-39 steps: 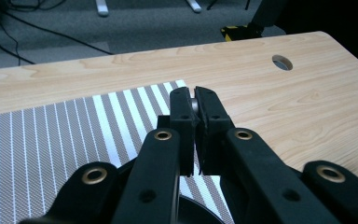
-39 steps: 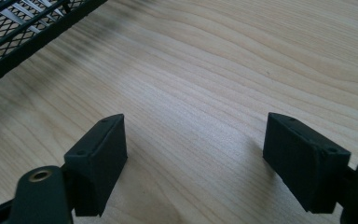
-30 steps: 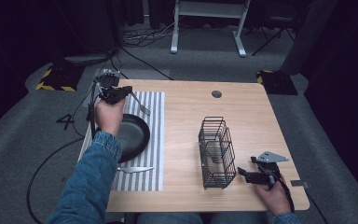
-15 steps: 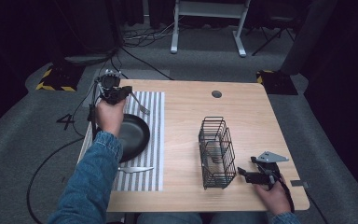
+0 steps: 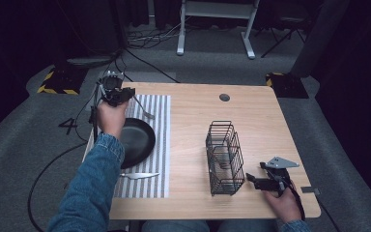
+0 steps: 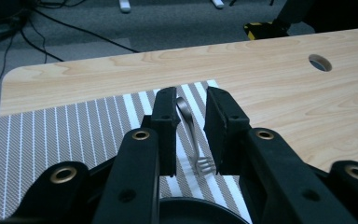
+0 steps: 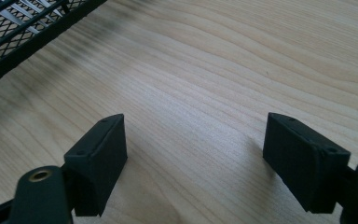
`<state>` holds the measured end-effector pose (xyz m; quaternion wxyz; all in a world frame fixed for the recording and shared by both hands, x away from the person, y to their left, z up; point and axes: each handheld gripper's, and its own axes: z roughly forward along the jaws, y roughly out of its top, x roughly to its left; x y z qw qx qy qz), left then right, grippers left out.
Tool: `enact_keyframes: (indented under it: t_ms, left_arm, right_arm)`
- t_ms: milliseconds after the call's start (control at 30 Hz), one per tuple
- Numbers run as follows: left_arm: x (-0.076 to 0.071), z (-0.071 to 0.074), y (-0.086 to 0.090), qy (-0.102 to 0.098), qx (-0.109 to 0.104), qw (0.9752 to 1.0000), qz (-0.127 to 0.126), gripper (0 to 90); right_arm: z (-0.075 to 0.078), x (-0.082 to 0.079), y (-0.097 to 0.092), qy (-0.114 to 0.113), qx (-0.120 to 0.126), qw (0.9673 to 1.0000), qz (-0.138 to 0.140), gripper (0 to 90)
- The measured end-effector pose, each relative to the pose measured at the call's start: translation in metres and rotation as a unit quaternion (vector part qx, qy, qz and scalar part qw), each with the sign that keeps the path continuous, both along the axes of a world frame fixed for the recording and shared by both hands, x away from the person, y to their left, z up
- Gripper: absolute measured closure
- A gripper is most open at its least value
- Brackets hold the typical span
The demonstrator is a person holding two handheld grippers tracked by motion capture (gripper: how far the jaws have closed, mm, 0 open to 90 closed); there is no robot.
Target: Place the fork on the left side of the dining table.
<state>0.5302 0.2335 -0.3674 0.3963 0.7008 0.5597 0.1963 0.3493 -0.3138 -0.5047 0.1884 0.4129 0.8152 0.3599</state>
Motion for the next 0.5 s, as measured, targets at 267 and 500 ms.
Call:
enact_keyframes:
  t_ms: [267, 500]
  left_arm:
    - [0.007, 0.000, 0.002, 0.008, 0.016, 0.9998, -0.005, 67.5]
    - [0.012, -0.006, 0.012, 0.016, 0.018, 0.9997, 0.003, 66.6]
  right_arm:
    - [0.000, 0.000, 0.000, 0.000, 0.000, 1.0000, -0.002, 21.5]
    - [0.000, 0.000, 0.000, 0.000, 0.000, 1.0000, -0.004, 21.5]
